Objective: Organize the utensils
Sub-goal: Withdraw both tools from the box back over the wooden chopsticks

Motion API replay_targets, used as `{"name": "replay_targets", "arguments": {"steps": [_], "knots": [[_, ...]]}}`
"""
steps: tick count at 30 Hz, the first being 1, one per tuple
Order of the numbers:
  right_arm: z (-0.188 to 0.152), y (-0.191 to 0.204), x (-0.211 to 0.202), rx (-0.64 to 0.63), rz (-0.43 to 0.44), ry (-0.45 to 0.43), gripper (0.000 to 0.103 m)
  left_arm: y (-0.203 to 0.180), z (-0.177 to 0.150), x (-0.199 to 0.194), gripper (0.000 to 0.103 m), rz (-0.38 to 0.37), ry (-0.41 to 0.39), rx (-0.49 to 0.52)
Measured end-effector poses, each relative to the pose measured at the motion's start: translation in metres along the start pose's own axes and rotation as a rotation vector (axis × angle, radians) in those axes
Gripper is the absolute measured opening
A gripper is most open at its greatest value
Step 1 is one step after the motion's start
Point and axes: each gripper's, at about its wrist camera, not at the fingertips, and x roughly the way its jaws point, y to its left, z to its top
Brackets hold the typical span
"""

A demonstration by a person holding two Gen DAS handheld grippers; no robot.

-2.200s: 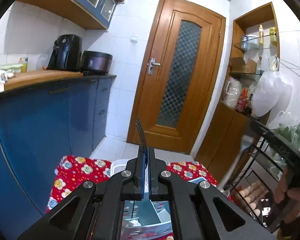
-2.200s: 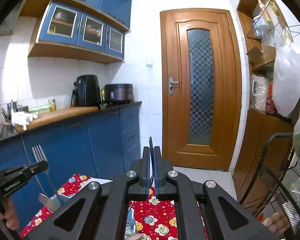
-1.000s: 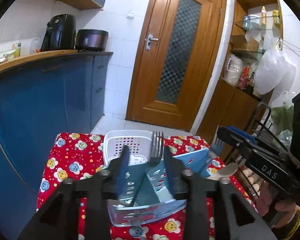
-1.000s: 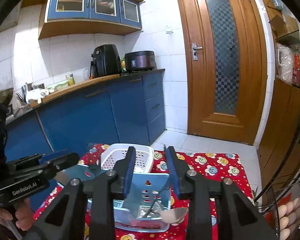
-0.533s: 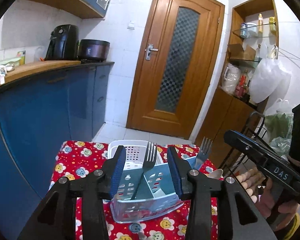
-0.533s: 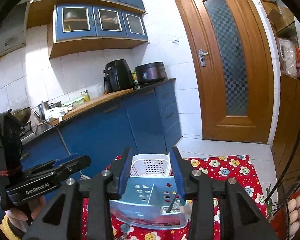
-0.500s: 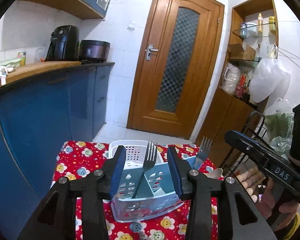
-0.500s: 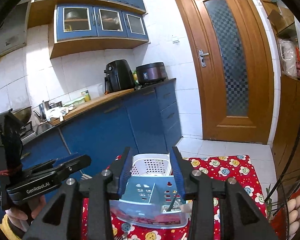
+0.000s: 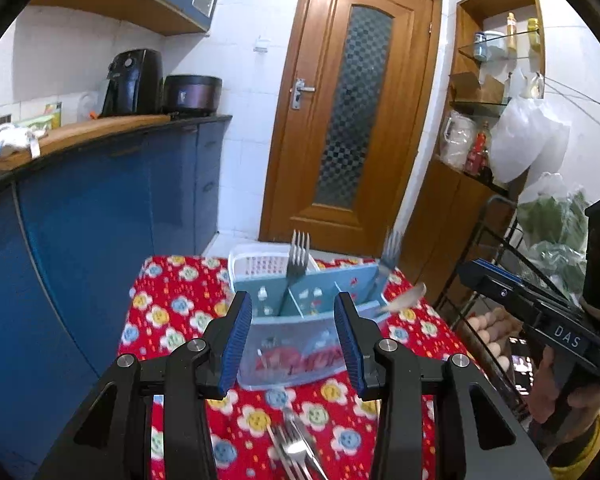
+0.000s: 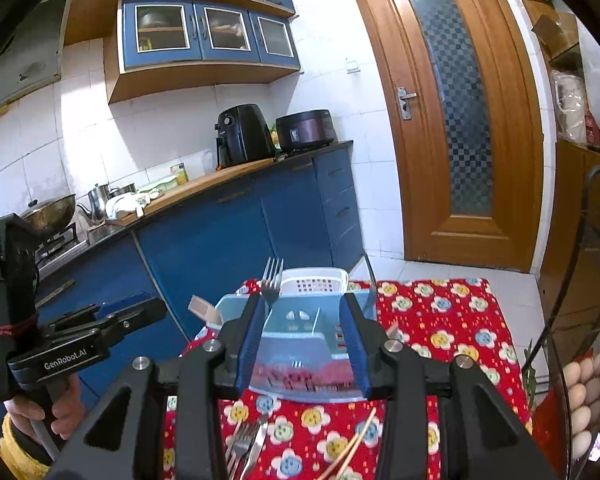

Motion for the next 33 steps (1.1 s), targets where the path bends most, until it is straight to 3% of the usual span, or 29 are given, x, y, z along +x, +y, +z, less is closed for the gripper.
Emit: {"name": "replay_targets", "arguments": {"steps": [15, 24, 33], "knots": [[-0.058, -0.004, -0.016, 0.04, -0.001, 0.125, 0.042, 0.002, -0.065, 0.012, 0.044, 0.016, 0.185, -0.037], [-0.081, -0.017, -0.014, 0.096, -0.01, 0.175, 0.042, 0.009, -0.1, 0.04, 0.044, 0.051, 0.326, -0.067], [-0.104, -0.037, -0.003, 0.17, -0.028, 0.233, 0.042, 0.009, -0.127, 0.061, 0.044, 0.119, 0.401, -0.064]]}}
